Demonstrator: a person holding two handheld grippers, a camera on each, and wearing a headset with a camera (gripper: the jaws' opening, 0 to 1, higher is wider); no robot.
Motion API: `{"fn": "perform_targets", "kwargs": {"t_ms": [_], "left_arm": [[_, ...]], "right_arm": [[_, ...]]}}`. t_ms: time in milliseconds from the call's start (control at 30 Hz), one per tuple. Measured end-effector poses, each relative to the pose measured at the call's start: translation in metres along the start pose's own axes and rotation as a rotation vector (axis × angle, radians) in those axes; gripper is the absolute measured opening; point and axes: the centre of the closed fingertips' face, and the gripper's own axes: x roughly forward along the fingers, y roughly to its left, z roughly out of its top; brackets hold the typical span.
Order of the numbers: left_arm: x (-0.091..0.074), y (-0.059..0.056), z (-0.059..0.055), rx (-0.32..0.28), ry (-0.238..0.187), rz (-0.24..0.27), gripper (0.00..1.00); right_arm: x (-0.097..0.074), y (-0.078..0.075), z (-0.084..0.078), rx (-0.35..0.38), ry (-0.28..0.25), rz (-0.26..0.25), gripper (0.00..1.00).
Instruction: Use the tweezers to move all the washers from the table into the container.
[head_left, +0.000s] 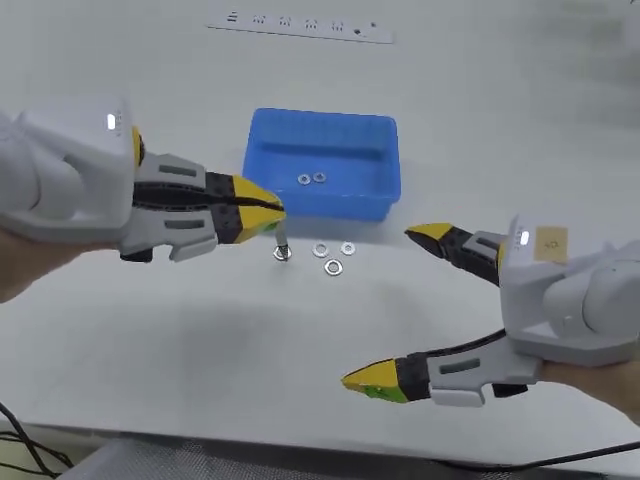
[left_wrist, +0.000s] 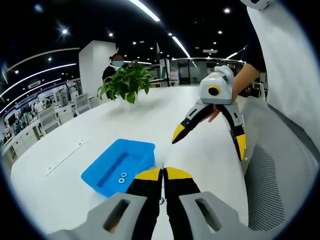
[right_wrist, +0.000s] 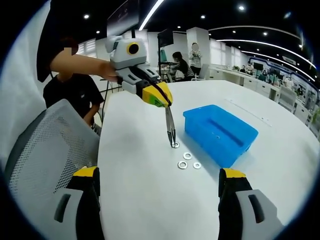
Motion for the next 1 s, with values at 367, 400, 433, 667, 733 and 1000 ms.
{"fn": "perform_targets", "kwargs": {"t_ms": [367, 400, 433, 667, 733, 1000], "left_arm": [[-0.001, -0.003, -0.004, 0.011, 0.043, -0.009, 0.05], [-0.001, -0.004, -0.004, 0.014, 0.047, -0.012, 0.05], [-0.001, -0.005, -0.004, 0.016, 0.050, -0.014, 0.05], [-0.002, -0.007, -0.006, 0.026, 0.080, -0.025, 0.05], [-0.002, -0.007, -0.007, 0.024, 0.087, -0.025, 0.05], [0.000, -0.006, -0.008, 0.023, 0.096, -0.020, 0.05]], "right_arm": [[0.004, 0.004, 0.001, 0.000, 0.001, 0.012, 0.99], [0.005, 0.005, 0.001, 0.001, -0.001, 0.015, 0.98], [0.006, 0.005, 0.002, 0.004, -0.002, 0.018, 0.97], [0.017, 0.001, 0.004, 0.000, 0.025, 0.049, 0.87], [0.022, -0.003, 0.007, -0.015, 0.024, 0.049, 0.83], [0.043, -0.015, 0.023, -0.037, 0.027, 0.070, 0.65]]}}
